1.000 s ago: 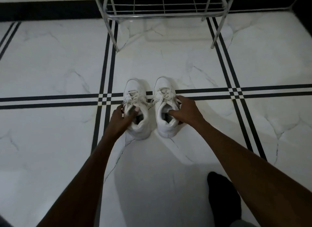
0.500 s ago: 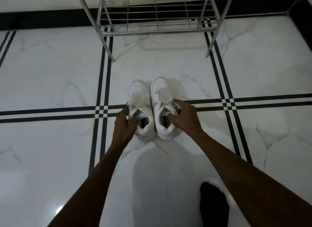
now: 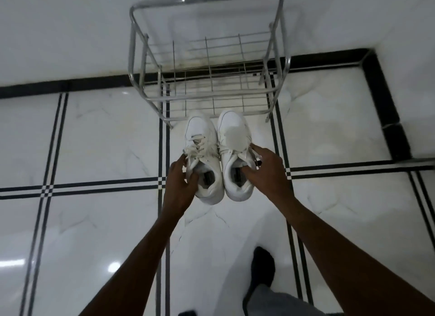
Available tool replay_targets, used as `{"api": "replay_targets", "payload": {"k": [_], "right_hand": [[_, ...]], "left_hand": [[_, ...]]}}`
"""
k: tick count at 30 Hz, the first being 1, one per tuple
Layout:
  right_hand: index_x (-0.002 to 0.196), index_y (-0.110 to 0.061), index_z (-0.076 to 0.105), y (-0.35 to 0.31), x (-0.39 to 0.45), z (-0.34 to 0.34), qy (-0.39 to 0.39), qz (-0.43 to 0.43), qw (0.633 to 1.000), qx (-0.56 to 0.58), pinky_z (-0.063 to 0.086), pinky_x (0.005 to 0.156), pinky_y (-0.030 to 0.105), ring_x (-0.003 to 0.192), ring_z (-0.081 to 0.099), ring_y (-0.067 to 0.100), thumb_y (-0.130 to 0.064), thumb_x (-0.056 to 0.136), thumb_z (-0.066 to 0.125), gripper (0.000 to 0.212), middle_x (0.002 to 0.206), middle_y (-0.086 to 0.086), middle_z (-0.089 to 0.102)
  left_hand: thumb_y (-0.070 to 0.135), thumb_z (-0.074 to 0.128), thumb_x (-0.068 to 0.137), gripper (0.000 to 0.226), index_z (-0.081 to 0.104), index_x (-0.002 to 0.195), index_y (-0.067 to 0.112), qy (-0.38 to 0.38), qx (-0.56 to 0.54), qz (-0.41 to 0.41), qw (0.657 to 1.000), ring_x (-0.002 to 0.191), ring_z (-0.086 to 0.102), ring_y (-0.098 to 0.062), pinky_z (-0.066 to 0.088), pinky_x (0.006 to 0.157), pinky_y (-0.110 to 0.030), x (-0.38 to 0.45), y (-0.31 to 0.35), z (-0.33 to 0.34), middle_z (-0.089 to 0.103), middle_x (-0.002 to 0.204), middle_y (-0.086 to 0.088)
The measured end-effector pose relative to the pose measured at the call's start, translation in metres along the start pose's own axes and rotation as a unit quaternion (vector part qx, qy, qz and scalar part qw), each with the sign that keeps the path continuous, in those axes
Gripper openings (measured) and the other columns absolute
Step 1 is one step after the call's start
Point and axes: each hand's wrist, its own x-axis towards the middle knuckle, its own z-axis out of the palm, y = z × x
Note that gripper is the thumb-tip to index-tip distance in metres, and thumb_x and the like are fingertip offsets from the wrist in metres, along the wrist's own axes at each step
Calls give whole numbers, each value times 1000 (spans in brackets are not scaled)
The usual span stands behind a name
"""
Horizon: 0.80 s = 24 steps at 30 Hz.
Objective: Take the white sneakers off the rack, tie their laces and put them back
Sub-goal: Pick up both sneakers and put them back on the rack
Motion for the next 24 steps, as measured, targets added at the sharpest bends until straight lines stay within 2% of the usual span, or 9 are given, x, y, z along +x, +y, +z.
{"api": "replay_targets", "payload": {"k": [3, 4, 8, 10, 12, 14, 18, 22, 24], "right_hand": [[133, -23, 60, -39, 9, -37, 1, 3, 1000, 1, 57, 83, 36, 105, 67, 19, -27, 75, 74, 60, 115, 5, 71], [133, -24, 60, -50, 15, -46, 1, 2, 1000, 7, 58, 82, 37, 104, 67, 19, -27, 75, 74, 60, 113, 4, 71], [134, -24, 58, -85, 48, -68, -14, -2, 1000, 8, 58, 84, 38, 105, 66, 19, -22, 74, 73, 61, 115, 4, 70], [138, -21, 56, -97, 72, -68, -19, -9, 1000, 8, 56, 89, 34, 112, 65, 19, -22, 75, 75, 66, 123, 5, 69], [141, -20, 54, -106, 100, -62, -19, -6, 1000, 5, 53, 92, 27, 118, 63, 17, -22, 76, 77, 69, 130, 4, 67], [142, -20, 53, -110, 135, -54, -14, -4, 1000, -3, 49, 92, 21, 121, 62, 16, -22, 77, 78, 69, 132, 4, 66], [142, -17, 52, -115, 213, -35, -19, 13, 1000, -21, 37, 77, 2, 116, 62, 18, -17, 79, 77, 68, 128, 6, 65], [141, -11, 53, -111, 277, -16, -26, 21, 999, -11, 55, 94, 32, 116, 64, 22, -21, 76, 75, 69, 126, 11, 67], [138, -12, 55, -105, 300, -6, -24, 33, 999, -8, 57, 92, 43, 112, 65, 23, -27, 75, 73, 68, 122, 10, 69]], "left_hand": [[19, 59, 95, 57, 46, 151, 19, 11, 31, 23, 999, 125, 54, -10, 39, 98, -3, 9, 50, -21, 58, 139, -2], [15, 60, 96, 57, 46, 151, 17, 14, 27, 27, 999, 124, 53, -9, 38, 98, -3, 15, 64, -26, 58, 139, -3], [10, 62, 96, 56, 47, 150, 13, 28, -3, 35, 999, 123, 55, -16, 46, 104, -31, 39, 102, -43, 59, 137, -8], [10, 62, 96, 55, 47, 149, 12, 31, 3, 42, 999, 121, 57, -18, 46, 101, -25, 62, 109, -50, 61, 134, -9], [9, 62, 97, 55, 47, 149, 12, 28, 8, 38, 999, 121, 56, -15, 40, 97, -7, 93, 111, -53, 61, 136, -10], [9, 61, 97, 55, 45, 149, 8, 21, 10, 42, 999, 125, 52, -14, 34, 98, 1, 127, 112, -55, 58, 141, -12], [18, 61, 96, 59, 43, 150, 4, -1, 7, 30, 1000, 130, 50, -19, 42, 109, -33, 213, 109, -53, 55, 144, -17], [31, 56, 91, 66, 42, 151, 6, -23, 9, -8, 1000, 134, 52, -25, 47, 111, -47, 280, 103, -46, 54, 145, -14], [31, 56, 90, 67, 41, 152, 7, -38, 6, -15, 999, 134, 53, -28, 48, 110, -49, 309, 100, -45, 52, 147, -14]]}}
